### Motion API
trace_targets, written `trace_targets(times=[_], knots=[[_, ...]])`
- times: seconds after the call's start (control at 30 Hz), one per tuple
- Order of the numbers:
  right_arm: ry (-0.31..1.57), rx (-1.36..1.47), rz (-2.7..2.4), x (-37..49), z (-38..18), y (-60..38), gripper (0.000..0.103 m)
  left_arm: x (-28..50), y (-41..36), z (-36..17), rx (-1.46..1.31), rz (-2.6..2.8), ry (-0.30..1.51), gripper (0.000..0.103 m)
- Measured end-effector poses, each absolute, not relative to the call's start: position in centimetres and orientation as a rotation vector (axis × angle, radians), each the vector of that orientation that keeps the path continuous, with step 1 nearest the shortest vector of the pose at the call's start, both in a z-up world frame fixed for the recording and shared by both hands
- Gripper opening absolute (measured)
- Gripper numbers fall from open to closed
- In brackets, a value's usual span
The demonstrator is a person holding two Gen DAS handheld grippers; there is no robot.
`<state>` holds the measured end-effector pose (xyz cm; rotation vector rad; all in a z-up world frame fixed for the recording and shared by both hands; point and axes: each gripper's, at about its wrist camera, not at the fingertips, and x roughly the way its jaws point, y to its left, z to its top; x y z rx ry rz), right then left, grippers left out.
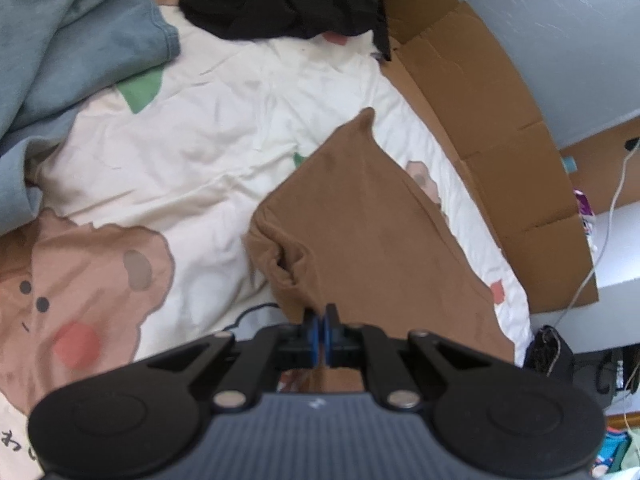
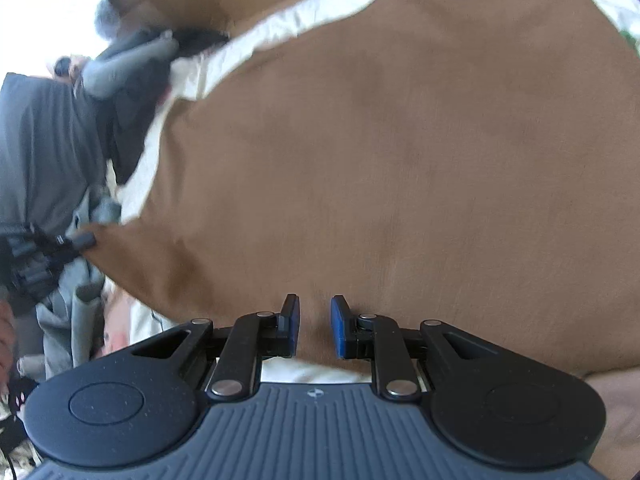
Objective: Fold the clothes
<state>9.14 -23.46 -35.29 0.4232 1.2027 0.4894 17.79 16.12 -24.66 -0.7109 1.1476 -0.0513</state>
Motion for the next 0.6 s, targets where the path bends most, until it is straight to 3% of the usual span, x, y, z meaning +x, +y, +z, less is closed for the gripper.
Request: trace_targets(times=[0.27, 0.3, 0.33, 0.6], knots=[[1.224, 0.291, 0.534, 7.6, -36.6, -21.6, 0.018, 16.8, 17.1, -24.2, -0.736, -0.071, 1.118, 0.003], [1.222, 0.276, 0.537, 7.5, -36.5, -21.5, 0.013, 16.8, 17.1, -24.2, -0.739, -0.076, 1.113, 0.003], [1.219, 0.265, 0.542, 7.4, -36.3, -21.5, 0.0, 16.7, 17.2, -24.1, -0.751, -0.083, 1.104, 0.003], [1.154, 0.23, 0.56, 8.4, -34.7, -19.9, 0.0, 17.0, 17.5, -24.4, -0.764, -0.098, 1.095, 0.002]])
